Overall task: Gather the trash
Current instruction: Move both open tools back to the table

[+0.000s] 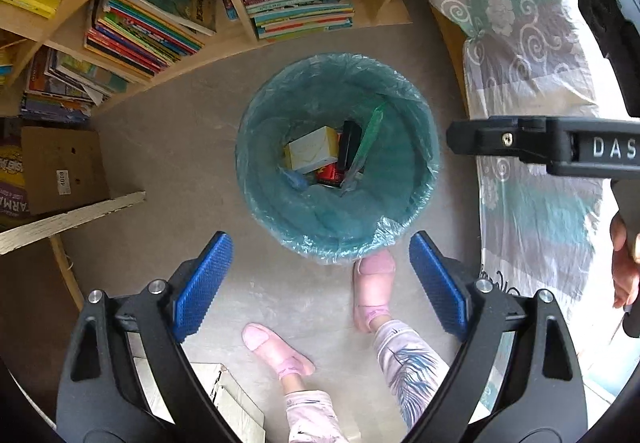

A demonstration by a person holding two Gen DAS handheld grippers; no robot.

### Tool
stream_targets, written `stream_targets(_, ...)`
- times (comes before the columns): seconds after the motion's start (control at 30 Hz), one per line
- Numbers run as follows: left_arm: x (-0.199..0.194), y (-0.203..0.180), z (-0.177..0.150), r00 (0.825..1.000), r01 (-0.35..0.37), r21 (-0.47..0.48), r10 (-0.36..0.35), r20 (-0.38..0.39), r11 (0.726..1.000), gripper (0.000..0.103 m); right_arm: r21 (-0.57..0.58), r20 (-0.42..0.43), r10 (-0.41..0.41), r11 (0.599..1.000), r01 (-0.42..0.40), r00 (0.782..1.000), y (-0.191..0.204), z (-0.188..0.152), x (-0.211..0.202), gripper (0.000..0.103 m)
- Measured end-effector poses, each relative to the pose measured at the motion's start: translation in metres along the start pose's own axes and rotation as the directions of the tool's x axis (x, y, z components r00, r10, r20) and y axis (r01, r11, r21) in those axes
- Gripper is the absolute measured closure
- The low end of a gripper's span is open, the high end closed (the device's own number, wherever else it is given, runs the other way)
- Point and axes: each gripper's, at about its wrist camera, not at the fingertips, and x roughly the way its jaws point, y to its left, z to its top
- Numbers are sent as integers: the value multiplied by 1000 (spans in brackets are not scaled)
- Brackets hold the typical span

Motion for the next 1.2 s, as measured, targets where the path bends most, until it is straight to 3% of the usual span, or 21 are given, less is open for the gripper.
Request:
stream_targets(0.1,-17,1,-6,1000,-2,0,2,16,1000,14,-38,13,3,999,-3,1000,8,-12,-12,36)
stream_targets(0.17,-33,1,-10,999,-27,-1,27,30,1000,7,-52,23,-1,999,2,1000,13,-19,-22,30)
stream_targets(0.33,-83,0,-28,997,-45,6,44,62,999,7,-103,24,-50,993,52,998,33,-41,-52,17)
stream_targets(0.47,-133,0,-47,992,-59,-11,60,111,998,7,-190,95,-104,974,121,990,60,-58,-91,14)
stream_targets(0.53,-157,3,-55,990,-49,-36,54,133,998,7,-303,143,-164,932,201,976,82,-68,-113,13)
stream_targets(0.6,-187,6,-64,985,-32,-62,42,166,998,7,-364,147,-178,905,220,973,96,-74,-129,12)
stream_targets(0.8,-275,23,-99,951,-122,-121,151,270,985,7,-495,134,-115,853,167,984,138,-82,-177,12)
stream_targets(0.97,-328,62,-140,928,-164,-272,242,284,948,7,-614,131,-21,783,97,991,193,-75,-214,12)
stream_targets(1.1,-357,94,-177,911,-182,-378,300,283,908,7,-737,150,53,672,76,987,252,-70,-238,12)
stream_targets(1.2,-375,118,-208,890,-221,-474,375,259,853,7,-820,133,108,570,48,985,298,-72,-248,12)
